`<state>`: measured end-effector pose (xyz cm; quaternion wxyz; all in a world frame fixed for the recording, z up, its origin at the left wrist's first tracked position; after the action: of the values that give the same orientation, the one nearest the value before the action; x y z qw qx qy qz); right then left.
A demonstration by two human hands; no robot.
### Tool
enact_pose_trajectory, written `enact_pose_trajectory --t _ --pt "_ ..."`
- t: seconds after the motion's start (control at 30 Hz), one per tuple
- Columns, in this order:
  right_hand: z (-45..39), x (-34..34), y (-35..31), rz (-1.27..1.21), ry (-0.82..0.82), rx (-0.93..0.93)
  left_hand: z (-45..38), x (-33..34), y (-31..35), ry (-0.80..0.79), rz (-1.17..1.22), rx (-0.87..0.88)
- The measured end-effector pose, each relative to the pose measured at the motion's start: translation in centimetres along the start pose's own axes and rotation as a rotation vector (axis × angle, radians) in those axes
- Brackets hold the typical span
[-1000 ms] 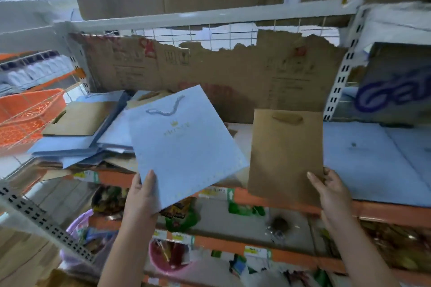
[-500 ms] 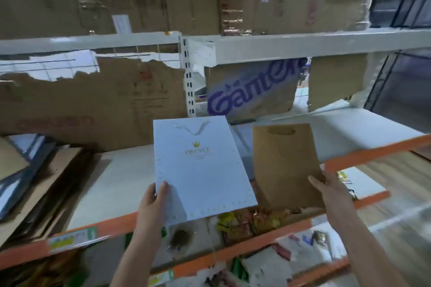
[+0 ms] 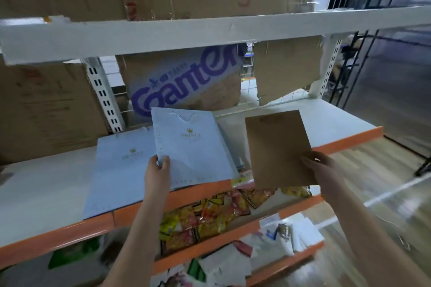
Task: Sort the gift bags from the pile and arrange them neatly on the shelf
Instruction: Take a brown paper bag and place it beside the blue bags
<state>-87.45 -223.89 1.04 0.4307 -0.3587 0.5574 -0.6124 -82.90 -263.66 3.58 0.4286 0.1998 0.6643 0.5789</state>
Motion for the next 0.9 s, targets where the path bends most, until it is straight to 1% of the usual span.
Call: enact_pose_trajectory --t 0.13,0.3,0.53,0.7,0.9 --pt "-3.6 1.1 0.0 0.019 -0.038 0.008 -1.6 2.3 0.4 0.055 -0.107 0.020" --pt "-7.5 2.8 -0.1 0.057 -0.092 0.017 -2.6 3.1 0.1 0.105 -0.394 0.019" --pt "-11.7 5.3 -0.7 0.076 -0.185 0.007 -2.8 3.7 -1.3 0.204 -0.693 -0.032" --pt "-14.9 5.6 -0.3 0.072 -0.231 0.024 -2.8 4.0 -1.1 0.291 -0.813 -0.047" --pt "-18.9 3.1 -0.1 0.079 -0.242 0.046 -2.3 4.9 -0.8 0.336 -0.853 -0.112"
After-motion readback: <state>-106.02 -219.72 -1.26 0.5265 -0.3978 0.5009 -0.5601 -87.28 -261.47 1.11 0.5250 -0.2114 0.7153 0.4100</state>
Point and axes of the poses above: each hand's wrist, its own z-axis away from the middle knuckle, its own x-axis out of the palm, y = z × x, the point moved 6 cm from there along -z, towards the middle knuckle, and after that the axes turned 2 degrees about y, right-handed, at the moved point
